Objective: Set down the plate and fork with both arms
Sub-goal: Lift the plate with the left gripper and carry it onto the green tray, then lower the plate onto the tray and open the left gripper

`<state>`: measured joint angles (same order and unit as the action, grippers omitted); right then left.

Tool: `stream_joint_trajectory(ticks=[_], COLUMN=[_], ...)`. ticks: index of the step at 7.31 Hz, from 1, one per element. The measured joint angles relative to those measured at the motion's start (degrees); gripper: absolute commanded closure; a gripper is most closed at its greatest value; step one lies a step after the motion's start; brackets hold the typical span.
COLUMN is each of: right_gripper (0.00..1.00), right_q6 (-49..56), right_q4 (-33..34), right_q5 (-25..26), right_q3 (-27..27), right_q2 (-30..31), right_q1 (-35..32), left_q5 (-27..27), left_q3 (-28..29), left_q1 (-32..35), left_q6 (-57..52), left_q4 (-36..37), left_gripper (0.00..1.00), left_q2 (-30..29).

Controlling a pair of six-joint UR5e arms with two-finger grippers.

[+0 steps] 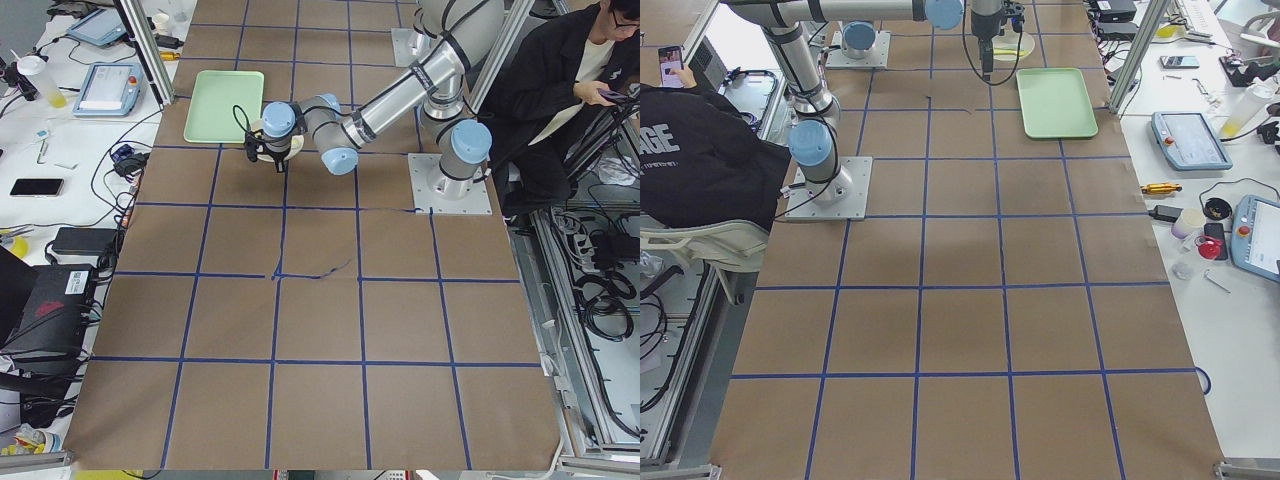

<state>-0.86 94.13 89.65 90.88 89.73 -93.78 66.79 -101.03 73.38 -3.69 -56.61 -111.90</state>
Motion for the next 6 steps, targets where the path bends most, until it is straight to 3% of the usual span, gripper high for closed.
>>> stream_joint_trajectory(ticks=[3, 6], right_gripper=[0.0, 0.0], right_q6=[0.04, 0.07], right_q4=[-0.02, -0.32], right_q5=[0.0, -0.02], right_q3=[0.0, 0.0], right_q2=[0.02, 0.08], right_q1=[-0.06, -0.16], left_q5=[-0.49, 0.79], left_q3=[14.07, 24.39], left_q1=[9.94, 16.3], left_q6=[12.32, 20.82], left_q4=[0.35, 1.35], left_gripper=[1.0, 1.0], left_q2=[-10.73, -19.53])
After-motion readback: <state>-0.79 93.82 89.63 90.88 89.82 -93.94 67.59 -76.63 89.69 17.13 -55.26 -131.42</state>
